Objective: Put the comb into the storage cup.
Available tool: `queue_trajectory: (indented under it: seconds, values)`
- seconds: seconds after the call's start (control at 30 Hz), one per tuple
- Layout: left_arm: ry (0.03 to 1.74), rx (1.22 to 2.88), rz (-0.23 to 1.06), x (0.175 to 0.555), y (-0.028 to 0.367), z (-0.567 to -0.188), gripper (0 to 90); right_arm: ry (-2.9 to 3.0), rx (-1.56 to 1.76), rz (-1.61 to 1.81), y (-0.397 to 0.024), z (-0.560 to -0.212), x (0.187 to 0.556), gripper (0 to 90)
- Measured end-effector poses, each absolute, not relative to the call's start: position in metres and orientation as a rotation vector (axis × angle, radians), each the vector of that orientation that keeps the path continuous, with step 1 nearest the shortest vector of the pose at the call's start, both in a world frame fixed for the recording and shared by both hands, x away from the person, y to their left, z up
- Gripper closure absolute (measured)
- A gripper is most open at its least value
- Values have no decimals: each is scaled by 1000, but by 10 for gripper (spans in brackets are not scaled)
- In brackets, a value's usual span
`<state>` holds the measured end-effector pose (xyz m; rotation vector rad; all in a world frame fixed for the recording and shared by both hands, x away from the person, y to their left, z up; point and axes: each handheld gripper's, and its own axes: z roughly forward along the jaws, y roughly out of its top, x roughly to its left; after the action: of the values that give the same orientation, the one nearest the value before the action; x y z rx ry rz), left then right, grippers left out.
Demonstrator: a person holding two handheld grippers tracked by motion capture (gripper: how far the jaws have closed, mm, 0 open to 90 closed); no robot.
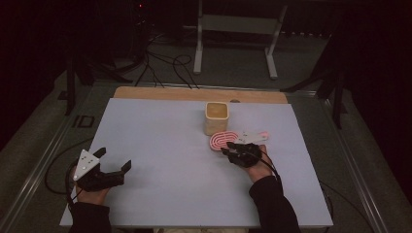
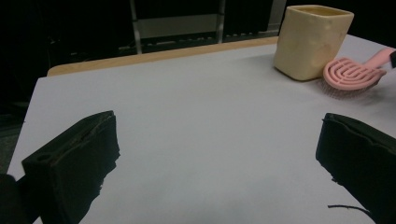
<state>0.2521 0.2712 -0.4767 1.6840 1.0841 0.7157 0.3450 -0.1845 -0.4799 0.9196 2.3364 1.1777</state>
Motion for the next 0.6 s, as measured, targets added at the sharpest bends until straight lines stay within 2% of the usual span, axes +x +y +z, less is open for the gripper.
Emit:
queue_trajectory:
  seconds: [0.27, 0.6]
  values:
    - [1080, 1695, 728, 252, 270, -476, 0, 2222, 973, 1237, -215, -461, 331, 468]
    - [1061, 1685, 715, 251, 270, -474, 0, 2085, 1016, 1324, -252, -448, 305, 326]
